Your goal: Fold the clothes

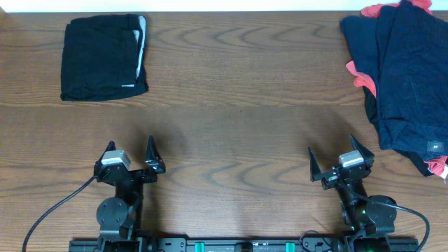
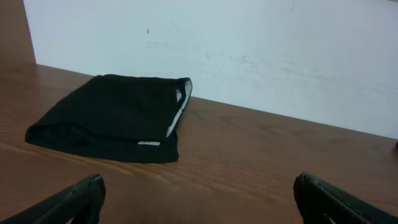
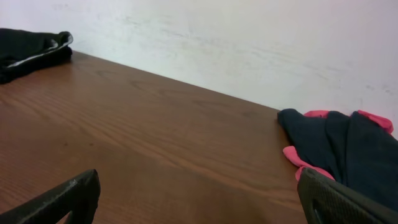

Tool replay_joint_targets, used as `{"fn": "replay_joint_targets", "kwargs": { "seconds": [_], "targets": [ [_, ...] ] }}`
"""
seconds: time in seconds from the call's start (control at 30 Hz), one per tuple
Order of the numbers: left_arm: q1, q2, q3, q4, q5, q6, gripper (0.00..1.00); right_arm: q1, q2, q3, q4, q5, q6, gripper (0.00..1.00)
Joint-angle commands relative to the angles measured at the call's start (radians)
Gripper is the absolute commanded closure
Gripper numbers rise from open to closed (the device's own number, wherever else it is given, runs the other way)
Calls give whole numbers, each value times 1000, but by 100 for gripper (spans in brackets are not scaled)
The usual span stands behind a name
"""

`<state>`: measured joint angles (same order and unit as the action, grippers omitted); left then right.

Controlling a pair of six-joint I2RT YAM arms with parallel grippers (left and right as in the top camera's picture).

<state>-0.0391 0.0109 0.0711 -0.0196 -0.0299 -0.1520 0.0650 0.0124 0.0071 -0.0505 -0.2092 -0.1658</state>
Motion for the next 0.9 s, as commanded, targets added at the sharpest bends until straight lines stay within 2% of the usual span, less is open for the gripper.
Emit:
{"fn": "replay_joint_targets", "kwargs": {
  "seconds": [0.0,0.17,0.87],
  "targets": [
    [6,-10,-35,1,-8,20,2,8,-6,-2,-4,-1,-8,1],
    [3,-10,-67,-54,-4,26,2,8,-6,-2,-4,-1,-8,1],
    [3,-7,-67,-51,-4,27,2,8,-6,-2,-4,-1,-8,1]
  ]
}}
